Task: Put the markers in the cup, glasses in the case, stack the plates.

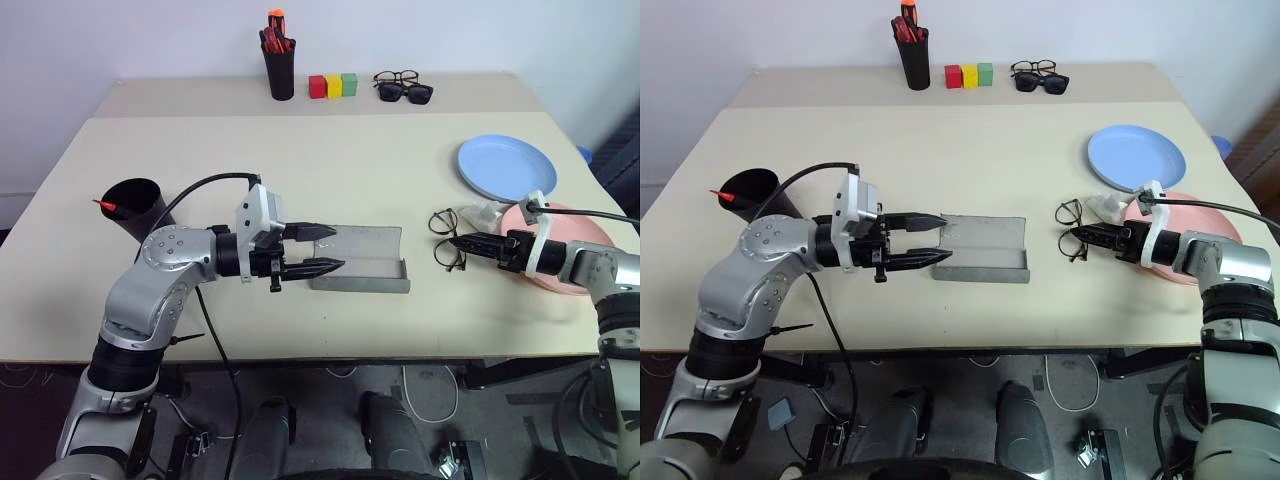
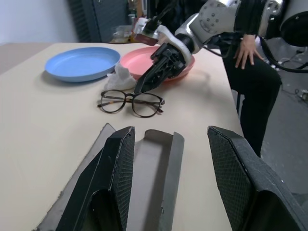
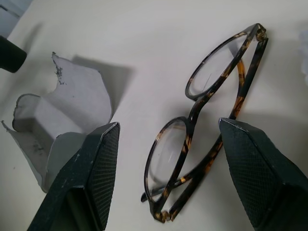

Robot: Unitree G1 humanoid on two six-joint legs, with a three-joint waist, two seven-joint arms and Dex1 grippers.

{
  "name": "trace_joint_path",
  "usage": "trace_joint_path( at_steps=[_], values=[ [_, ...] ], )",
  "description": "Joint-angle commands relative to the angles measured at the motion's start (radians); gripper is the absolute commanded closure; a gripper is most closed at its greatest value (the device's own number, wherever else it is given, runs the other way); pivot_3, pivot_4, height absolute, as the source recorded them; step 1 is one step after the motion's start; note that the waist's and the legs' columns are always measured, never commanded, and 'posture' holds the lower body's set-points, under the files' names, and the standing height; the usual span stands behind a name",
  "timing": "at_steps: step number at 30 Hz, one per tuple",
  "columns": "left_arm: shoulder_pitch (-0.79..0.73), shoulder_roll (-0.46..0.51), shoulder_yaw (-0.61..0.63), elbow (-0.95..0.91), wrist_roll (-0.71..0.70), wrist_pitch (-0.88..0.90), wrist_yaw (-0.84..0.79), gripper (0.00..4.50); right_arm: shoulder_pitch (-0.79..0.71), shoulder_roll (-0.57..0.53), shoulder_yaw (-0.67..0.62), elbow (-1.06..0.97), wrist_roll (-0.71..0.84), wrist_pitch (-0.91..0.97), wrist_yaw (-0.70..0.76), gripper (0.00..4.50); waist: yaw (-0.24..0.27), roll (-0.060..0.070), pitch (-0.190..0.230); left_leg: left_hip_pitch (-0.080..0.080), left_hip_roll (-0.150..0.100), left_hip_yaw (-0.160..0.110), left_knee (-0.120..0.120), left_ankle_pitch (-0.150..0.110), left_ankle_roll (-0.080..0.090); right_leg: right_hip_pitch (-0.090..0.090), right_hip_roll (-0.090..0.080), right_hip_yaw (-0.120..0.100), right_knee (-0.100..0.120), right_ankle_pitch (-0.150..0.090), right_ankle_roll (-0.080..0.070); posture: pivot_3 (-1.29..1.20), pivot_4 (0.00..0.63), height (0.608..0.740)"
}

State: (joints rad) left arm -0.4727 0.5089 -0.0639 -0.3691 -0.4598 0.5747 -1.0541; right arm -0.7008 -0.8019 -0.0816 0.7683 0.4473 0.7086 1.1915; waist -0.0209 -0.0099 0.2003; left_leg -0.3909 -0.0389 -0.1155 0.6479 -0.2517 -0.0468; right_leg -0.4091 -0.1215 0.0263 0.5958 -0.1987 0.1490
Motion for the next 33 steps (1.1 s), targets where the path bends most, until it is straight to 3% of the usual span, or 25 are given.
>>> trace_joint_path(
  at_steps=[1, 11, 14, 19, 28, 33],
  values=[
    [0.007, 0.018, 0.017, -0.052, -0.031, 0.006, 0.032, 2.09, -0.058, 0.013, 0.003, 0.054, -0.033, -0.028, 0.029, 1.16, 0.0, 0.0, 0.0, 0.0, 0.0, 0.0, 0.0, 0.0, 0.0, 0.0, 0.0, 0.0, 0.0, 0.0, 0.0, 0.0, 0.15, 0.74],
    [0.054, 0.047, 0.024, -0.117, -0.061, 0.023, 0.106, 2.09, -0.153, 0.074, 0.017, 0.205, -0.119, -0.107, 0.05, 1.16, -0.002, 0.0, 0.0, 0.0, 0.0, 0.0, 0.0, 0.0, 0.0, 0.0, 0.0, 0.0, 0.0, 0.0, 0.0, 0.0, 0.15, 0.74],
    [0.065, 0.052, 0.027, -0.135, -0.065, 0.03, 0.127, 2.0, -0.172, 0.081, 0.012, 0.244, -0.14, -0.133, 0.051, 1.97, -0.001, 0.0, 0.0, 0.0, 0.0, 0.0, 0.0, 0.0, 0.0, 0.0, 0.0, 0.0, 0.0, 0.0, 0.0, 0.0, 0.15, 0.74],
    [0.073, 0.06, 0.022, -0.14, -0.067, 0.024, 0.153, 2.0, -0.184, 0.078, 0.014, 0.265, -0.171, -0.158, 0.068, 4.46, -0.001, 0.0, 0.0, 0.0, 0.0, 0.0, 0.0, 0.0, 0.0, 0.0, 0.0, 0.0, 0.0, 0.0, 0.0, 0.0, 0.15, 0.74],
    [0.067, 0.047, 0.016, -0.111, -0.069, 0.002, 0.175, 2.0, -0.188, 0.052, 0.016, 0.177, -0.195, -0.168, 0.124, 4.46, -0.001, 0.0, 0.0, 0.0, 0.0, 0.0, 0.0, 0.0, -0.001, 0.0, 0.0, 0.0, 0.0, 0.0, 0.0, 0.0, 0.15, 0.74],
    [0.093, 0.062, 0.054, -0.111, -0.079, -0.003, 0.18, 2.0, -0.191, 0.078, 0.013, -0.066, -0.147, -0.157, 0.167, 4.46, -0.011, 0.001, 0.001, 0.0, 0.0, 0.0, -0.001, 0.0, -0.001, 0.0, 0.0, 0.0, 0.001, 0.0, 0.0, 0.0, 0.15, 0.74]
  ],
)
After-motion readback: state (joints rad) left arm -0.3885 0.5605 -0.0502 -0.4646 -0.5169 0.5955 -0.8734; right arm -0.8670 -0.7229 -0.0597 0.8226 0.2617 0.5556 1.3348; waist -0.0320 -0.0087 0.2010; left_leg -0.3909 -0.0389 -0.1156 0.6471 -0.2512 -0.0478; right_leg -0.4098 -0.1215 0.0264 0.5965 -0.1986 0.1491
